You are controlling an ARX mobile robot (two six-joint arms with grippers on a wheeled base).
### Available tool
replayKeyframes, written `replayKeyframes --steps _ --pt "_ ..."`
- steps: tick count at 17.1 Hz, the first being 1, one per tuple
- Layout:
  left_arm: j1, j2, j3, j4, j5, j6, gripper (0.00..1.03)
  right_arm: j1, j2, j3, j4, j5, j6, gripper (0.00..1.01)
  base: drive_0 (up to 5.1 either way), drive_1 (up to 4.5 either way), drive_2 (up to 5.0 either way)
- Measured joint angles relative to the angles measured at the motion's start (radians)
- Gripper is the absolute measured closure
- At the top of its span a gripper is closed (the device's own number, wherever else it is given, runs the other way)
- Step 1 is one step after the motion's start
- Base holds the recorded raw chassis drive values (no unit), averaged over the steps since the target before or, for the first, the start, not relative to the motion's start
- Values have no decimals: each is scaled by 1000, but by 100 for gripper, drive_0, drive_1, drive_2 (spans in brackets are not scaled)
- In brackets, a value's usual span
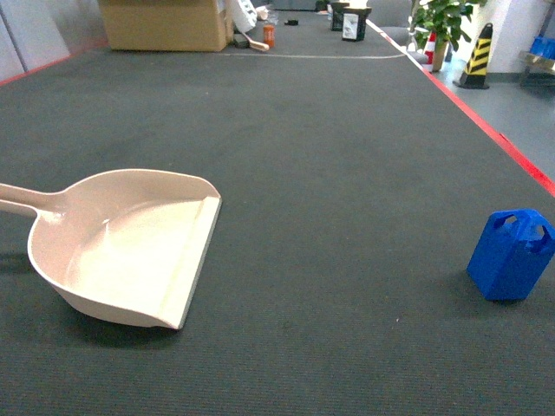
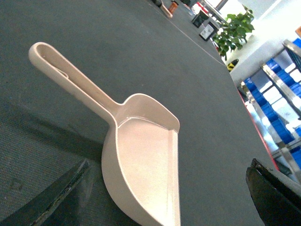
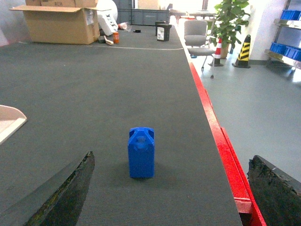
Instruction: Place part in tray to right shelf
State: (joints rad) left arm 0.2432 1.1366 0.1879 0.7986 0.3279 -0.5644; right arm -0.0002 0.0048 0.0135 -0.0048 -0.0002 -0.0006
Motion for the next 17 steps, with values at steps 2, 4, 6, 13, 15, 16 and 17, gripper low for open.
replayKeyframes --steps 2,4,6,13,15,16,17 --pt "19 105 32 67 16 -48 5 0 0 0 0 0 0 3 0 0 0" --pt "58 365 135 174 23 -147 5 0 0 0 0 0 0 3 0 0 0" --pt "65 537 227 206 24 -188 5 0 0 0 0 0 0 3 0 0 0" --pt "53 765 413 234 11 -217 5 0 0 0 0 0 0 3 0 0 0" --pt "53 828 488 227 9 -241 5 0 0 0 0 0 0 3 0 0 0" --pt "50 853 529 223 1 -246 5 0 0 0 0 0 0 3 0 0 0" --pt "50 880 570 208 -12 -262 5 0 0 0 0 0 0 3 0 0 0"
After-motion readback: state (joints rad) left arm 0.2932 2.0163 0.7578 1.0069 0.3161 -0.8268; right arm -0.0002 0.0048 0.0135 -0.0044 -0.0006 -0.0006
